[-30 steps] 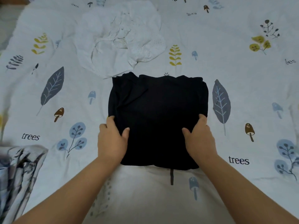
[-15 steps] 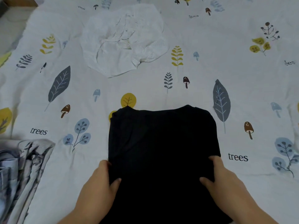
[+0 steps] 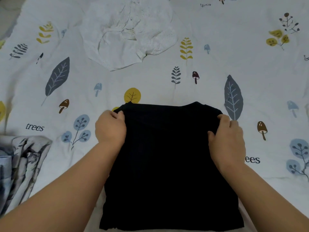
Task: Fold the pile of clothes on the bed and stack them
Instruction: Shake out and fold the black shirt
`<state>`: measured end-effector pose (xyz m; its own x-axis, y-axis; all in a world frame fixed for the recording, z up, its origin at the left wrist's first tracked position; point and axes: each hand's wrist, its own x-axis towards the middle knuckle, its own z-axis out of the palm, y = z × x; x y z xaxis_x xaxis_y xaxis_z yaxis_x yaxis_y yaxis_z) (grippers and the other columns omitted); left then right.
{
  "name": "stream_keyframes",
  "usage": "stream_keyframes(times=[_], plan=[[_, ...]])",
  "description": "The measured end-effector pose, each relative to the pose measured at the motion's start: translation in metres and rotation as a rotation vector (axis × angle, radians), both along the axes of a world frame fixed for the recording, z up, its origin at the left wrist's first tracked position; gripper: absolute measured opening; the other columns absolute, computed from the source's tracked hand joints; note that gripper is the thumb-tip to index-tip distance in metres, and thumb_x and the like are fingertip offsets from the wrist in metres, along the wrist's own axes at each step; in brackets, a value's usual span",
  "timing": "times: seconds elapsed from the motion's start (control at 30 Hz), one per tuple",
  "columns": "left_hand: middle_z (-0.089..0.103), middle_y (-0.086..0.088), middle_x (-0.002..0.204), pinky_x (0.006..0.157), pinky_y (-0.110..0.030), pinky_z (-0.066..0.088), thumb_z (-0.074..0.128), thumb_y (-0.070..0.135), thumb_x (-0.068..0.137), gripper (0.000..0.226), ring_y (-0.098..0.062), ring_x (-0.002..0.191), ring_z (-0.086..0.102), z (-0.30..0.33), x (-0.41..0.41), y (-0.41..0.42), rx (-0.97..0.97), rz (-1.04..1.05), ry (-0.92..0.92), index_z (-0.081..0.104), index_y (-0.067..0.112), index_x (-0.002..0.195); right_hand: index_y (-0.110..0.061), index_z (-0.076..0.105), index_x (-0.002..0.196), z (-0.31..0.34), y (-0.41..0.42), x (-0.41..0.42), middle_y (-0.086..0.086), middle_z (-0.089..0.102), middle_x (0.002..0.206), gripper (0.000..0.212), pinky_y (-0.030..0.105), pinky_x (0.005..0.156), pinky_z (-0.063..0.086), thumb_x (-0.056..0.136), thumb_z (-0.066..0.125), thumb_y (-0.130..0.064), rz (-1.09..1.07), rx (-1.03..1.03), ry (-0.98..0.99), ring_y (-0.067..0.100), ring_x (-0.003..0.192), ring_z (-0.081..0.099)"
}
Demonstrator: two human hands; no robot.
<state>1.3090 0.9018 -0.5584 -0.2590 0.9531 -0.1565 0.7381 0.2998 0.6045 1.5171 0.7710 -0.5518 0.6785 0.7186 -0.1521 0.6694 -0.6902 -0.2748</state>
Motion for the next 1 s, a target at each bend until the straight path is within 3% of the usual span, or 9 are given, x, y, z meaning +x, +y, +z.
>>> stream_keyframes(times=[0.1,0.2,0.3,0.37,0.5,0.63,0.8,0.9,1.0], plan=[[0.054,-0.012,0.108,0.079,-0.037,0.035,0.054,0.009,0.087,0.024,-0.029,0.097,0.049,0.011,0.004,-0.014,0.257,-0.165,0.086,0.052,0.004,0.11,-0.004,0.039,0.138,-0.001,-0.003,-0.013,0.026,0.041,0.135,0.06,0.049,0.093,0.038,0.083,0.062,-0.01,0.104,0.14,-0.112,0.041,0.122,0.041],[0.05,-0.017,0.135,0.099,-0.043,0.034,0.049,0.017,0.084,0.044,-0.032,0.125,0.046,0.004,-0.002,-0.039,0.463,-0.862,0.295,0.055,0.006,0.126,-0.007,0.044,0.138,-0.008,-0.013,-0.025,0.023,0.037,0.145,0.062,0.052,0.102,0.035,0.082,0.064,-0.024,0.486,0.136,-0.167,0.039,0.133,0.037],[0.04,-0.009,0.146,0.109,-0.047,0.027,0.029,0.039,0.089,0.056,-0.029,0.134,0.039,-0.005,-0.025,-0.054,0.221,-1.246,0.579,0.043,0.016,0.138,-0.025,0.016,0.149,-0.019,-0.029,-0.016,0.005,0.01,0.158,0.062,0.038,0.114,0.0,0.093,0.032,-0.047,0.68,-0.098,-0.107,0.02,0.145,0.003],[0.037,-0.008,0.148,0.112,-0.047,0.02,0.017,0.048,0.089,0.063,-0.028,0.137,0.035,-0.007,-0.037,-0.054,0.067,-1.219,0.646,0.033,0.019,0.143,-0.029,0.005,0.149,-0.022,-0.036,-0.003,0.0,0.001,0.159,0.062,0.033,0.113,-0.009,0.094,0.025,-0.051,0.623,-0.143,-0.069,0.015,0.145,-0.008],[0.008,-0.006,0.158,0.116,-0.044,0.003,0.015,0.053,0.092,0.066,-0.023,0.146,0.005,0.002,-0.048,-0.051,-0.003,-1.032,0.756,0.01,0.019,0.149,-0.024,0.009,0.15,-0.008,-0.05,0.005,0.001,0.002,0.158,0.061,0.035,0.115,-0.005,0.095,0.025,-0.047,0.583,-0.13,-0.027,0.013,0.144,-0.007],[0.043,-0.016,0.142,0.106,-0.052,0.029,0.031,0.045,0.087,0.063,-0.034,0.131,0.04,0.027,-0.062,-0.083,0.206,-1.253,0.631,0.051,0.006,0.132,-0.012,0.047,0.136,0.013,-0.083,-0.002,0.01,0.035,0.148,0.056,0.04,0.111,0.022,0.09,0.043,-0.043,0.676,0.094,0.023,0.021,0.139,0.024],[0.044,-0.01,0.143,0.109,-0.044,0.019,0.047,0.064,0.076,0.071,-0.034,0.132,0.038,0.029,-0.097,-0.127,0.215,-1.544,0.57,0.057,0.015,0.127,-0.014,0.057,0.129,0.018,-0.131,-0.01,0.01,0.044,0.142,0.082,0.037,0.108,0.026,0.068,0.063,-0.069,0.966,-0.111,-0.049,0.03,0.13,0.043],[0.053,-0.011,0.135,0.106,-0.049,0.032,0.072,0.057,0.058,0.072,-0.035,0.126,0.047,0.028,-0.106,-0.137,0.172,-1.554,0.678,0.065,0.017,0.117,-0.013,0.065,0.119,0.016,-0.142,-0.011,0.013,0.054,0.134,0.084,0.039,0.103,0.024,0.047,0.086,-0.05,1.01,-0.15,-0.133,0.03,0.123,0.051],[0.066,-0.01,0.116,0.09,-0.052,0.048,0.089,0.036,0.038,0.06,-0.033,0.113,0.059,0.031,-0.104,-0.134,0.162,-1.491,0.644,0.073,0.017,0.093,-0.012,0.074,0.096,0.018,-0.142,-0.01,0.013,0.064,0.12,0.063,0.04,0.102,0.03,0.038,0.094,-0.025,0.978,-0.039,-0.145,0.031,0.113,0.06]])
